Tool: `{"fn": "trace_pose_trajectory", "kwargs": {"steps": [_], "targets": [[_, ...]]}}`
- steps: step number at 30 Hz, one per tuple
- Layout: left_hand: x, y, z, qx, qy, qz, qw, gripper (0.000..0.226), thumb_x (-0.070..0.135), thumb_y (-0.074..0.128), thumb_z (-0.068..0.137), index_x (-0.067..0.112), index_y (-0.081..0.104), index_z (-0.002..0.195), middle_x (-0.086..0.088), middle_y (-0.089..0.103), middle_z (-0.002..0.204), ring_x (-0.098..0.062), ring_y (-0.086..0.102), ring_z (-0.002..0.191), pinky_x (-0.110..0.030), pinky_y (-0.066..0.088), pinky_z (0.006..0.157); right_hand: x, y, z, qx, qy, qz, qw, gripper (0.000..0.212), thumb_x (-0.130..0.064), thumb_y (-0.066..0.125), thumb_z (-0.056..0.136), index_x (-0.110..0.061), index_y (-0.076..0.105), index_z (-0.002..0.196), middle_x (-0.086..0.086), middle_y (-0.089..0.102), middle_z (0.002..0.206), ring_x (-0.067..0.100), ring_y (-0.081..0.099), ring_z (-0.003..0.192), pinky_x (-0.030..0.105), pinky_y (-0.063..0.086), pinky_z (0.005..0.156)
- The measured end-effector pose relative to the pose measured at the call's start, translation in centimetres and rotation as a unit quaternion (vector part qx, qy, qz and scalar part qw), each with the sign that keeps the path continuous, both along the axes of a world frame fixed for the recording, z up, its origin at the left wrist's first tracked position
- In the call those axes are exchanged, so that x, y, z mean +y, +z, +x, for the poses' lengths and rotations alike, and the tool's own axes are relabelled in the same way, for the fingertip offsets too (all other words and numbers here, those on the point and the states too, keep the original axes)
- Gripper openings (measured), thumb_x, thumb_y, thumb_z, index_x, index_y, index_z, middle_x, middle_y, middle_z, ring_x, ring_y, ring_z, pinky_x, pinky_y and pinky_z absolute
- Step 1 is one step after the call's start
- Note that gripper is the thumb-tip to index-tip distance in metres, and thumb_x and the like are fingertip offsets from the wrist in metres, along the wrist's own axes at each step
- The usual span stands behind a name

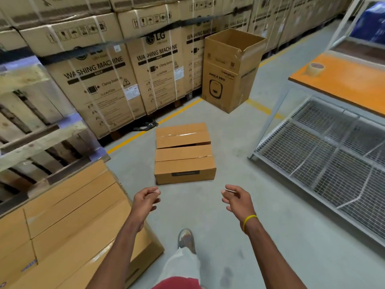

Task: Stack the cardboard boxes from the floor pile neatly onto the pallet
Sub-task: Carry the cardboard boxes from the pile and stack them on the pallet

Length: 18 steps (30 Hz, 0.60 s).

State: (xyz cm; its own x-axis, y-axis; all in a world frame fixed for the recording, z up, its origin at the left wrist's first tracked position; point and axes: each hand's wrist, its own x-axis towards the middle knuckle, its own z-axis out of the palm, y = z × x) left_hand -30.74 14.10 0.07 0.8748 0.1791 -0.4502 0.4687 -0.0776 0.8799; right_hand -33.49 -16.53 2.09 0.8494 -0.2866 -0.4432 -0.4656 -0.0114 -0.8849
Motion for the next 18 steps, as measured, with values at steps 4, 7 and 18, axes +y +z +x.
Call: {"fn": "trace_pose_trajectory", "kwargs": {"steps": [4,7,18], "targets": [[-1.7,-0.4,4.9,-0.001,0.012,-0.008,1.000,0.023,0.021,0.067,0.101,0.017,0.067,0.124,-0.007,0.073,0.118,-0.025,0.071,0.107,-0.041,0.055,0.090,-1.0,-0.9,4.1,0.008,-0.006,-0.010,1.000,0.020,-0.024,0.072,0.090,-0.027,0.068,0.110,-0.004,0.074,0.104,0.015,0.071,0.098,0.047,0.054,0.099],[-2.4,-1.3,9.5,0.003,0.024,-0.010,1.000,0.023,0.019,0.066,0.102,0.017,0.065,0.125,-0.008,0.070,0.119,-0.022,0.070,0.107,-0.040,0.055,0.088,-1.1,-1.7,8.6,0.012,-0.017,-0.024,0.999,0.024,-0.028,0.075,0.088,-0.025,0.070,0.111,-0.009,0.072,0.105,0.012,0.067,0.104,0.044,0.052,0.101],[-2.1,-4.5,29.8,0.050,0.041,-0.024,0.998,0.032,0.014,0.066,0.101,0.010,0.065,0.132,-0.011,0.070,0.114,-0.021,0.068,0.092,-0.036,0.052,0.078,1.8,-3.4,30.1,0.036,0.004,-0.043,0.998,0.022,-0.024,0.072,0.089,-0.024,0.069,0.111,-0.008,0.070,0.106,0.010,0.064,0.103,0.038,0.050,0.102]]}}
